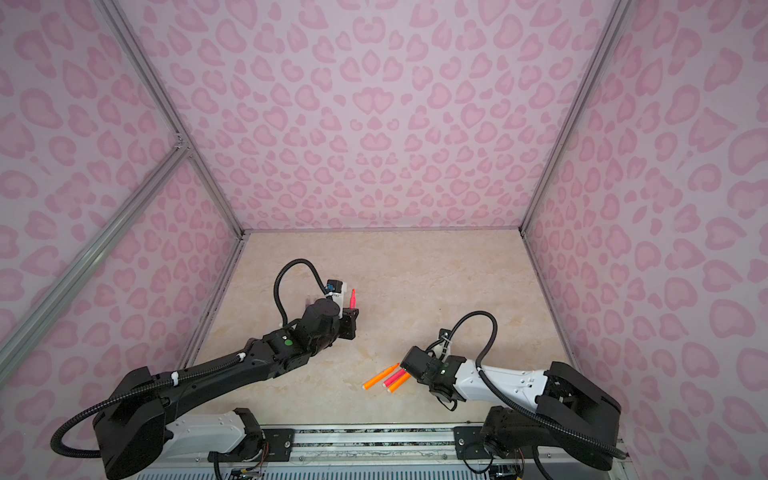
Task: Insert the pens into the pen caps
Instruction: 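Close the right gripper on a translucent pink cap, then lift the cap and carry it toward the highlighter in the left gripper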
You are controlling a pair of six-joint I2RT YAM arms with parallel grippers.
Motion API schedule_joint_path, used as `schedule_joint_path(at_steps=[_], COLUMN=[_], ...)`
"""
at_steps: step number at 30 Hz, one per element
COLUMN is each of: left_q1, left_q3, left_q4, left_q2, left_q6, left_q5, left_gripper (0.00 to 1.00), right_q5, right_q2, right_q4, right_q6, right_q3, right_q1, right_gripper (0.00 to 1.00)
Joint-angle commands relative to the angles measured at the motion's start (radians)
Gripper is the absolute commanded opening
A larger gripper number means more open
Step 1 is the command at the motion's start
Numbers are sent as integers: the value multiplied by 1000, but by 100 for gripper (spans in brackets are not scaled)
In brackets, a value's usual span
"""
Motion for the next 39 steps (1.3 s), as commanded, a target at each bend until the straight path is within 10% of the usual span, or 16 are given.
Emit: schedule_joint_path(at_steps=[1,29,39], left_q1=[2,1,1], left_q3=[14,-81,-50], left_q4=[1,98,132], left_q2=[2,-115,-72], left_q6=[4,9,49], left_q5=[0,16,157], left_gripper=[3,3,3], right_q5=[-30,229,-20], right_q2=[-6,-248,-196], right_q4=[-17,212,623], right_q6=[10,-145,-211], right_q3=[-12,279,165], right_q1=[3,-65,-334], right_gripper=[23,12,8])
